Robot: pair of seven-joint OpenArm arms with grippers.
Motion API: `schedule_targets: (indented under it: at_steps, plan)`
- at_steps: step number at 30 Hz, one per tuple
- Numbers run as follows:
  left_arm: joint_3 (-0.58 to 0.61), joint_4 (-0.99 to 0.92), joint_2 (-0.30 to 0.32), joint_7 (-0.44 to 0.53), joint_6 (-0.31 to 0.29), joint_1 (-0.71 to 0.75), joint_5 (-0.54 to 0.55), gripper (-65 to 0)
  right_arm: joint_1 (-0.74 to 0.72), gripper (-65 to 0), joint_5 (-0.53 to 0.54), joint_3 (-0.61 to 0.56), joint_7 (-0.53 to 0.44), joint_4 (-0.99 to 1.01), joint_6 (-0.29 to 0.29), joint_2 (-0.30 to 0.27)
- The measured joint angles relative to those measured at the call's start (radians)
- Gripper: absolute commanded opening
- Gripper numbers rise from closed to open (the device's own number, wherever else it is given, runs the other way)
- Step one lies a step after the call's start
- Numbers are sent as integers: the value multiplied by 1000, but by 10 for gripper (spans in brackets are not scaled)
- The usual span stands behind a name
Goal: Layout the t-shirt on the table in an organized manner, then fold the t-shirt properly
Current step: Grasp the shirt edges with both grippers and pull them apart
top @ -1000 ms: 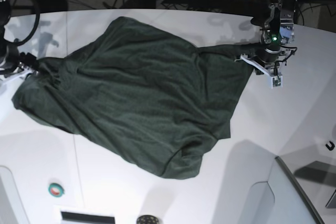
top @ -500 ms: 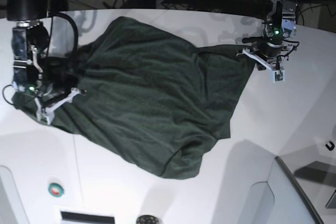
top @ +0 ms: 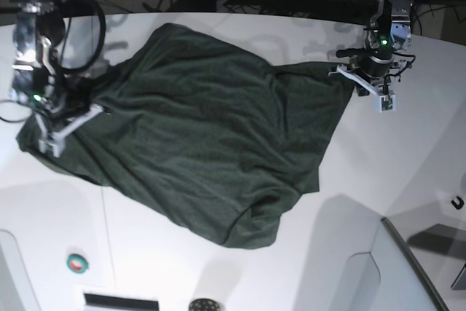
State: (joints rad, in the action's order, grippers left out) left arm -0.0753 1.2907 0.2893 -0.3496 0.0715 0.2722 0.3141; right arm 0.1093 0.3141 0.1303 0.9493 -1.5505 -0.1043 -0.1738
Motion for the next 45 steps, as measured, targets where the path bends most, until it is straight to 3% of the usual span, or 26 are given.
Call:
schedule_targets:
  at_steps: [6, 10, 12, 14, 18, 22, 27, 29, 30, 34, 36, 37, 40, 45]
  plan:
    - [-2, 1, 2, 11, 0, 10, 0, -650, 122, -650, -6, 193, 48, -174, 0, -10]
    - [-2, 4, 2, 25, 0, 26, 0, -650, 133, -648, -5, 227, 42, -81, 1, -8]
    - [-2, 5, 0, 30, 0, 31, 0, -650, 121, -644, -10, 230, 38, 3, 29, -2]
    - [-2, 6, -1, 34, 0, 35, 0, -650, 103, -581, -3, 232, 22, 78, 86, 6]
    - [-2, 92, -1, -33, 9, 89, -1, -650, 97, -384, -6, 231, 18, 108, 133, 18]
    - [8, 249, -11, -130, 0, 192, 9, -650, 191, -369, -10, 233, -14, -50, 132, 14]
    - [6, 369, -39, -113, -3, 196, 13, -650, 238, -369, -3, 246, -31, -166, 132, 18]
    - [3, 369, -55, -111, 4, 191, 72, -650, 240, -369, -8, 302, -49, -167, 132, 54]
    - [6, 368, -55, -113, 0, 200, 122, -615, 244, -369, -5, 328, -58, -166, 132, 66]
    - [9, 365, -53, -124, 3, 213, 238, -211, 249, -368, -11, 357, -69, -164, 134, 58]
    - [6, 360, -51, -114, 3, 204, 245, -44, 248, -369, -7, 357, -71, -164, 135, 59]
    - [6, 352, -53, -111, 0, 198, 243, 0, 249, -371, -8, 358, -71, -164, 151, 60]
    - [-6, 328, -62, -116, 0, 198, 248, 0, 251, -371, -8, 363, -71, -164, 235, 61]
    - [-134, 294, -117, -111, -1, 202, 245, 0, 249, -371, -8, 364, -71, -164, 238, 62]
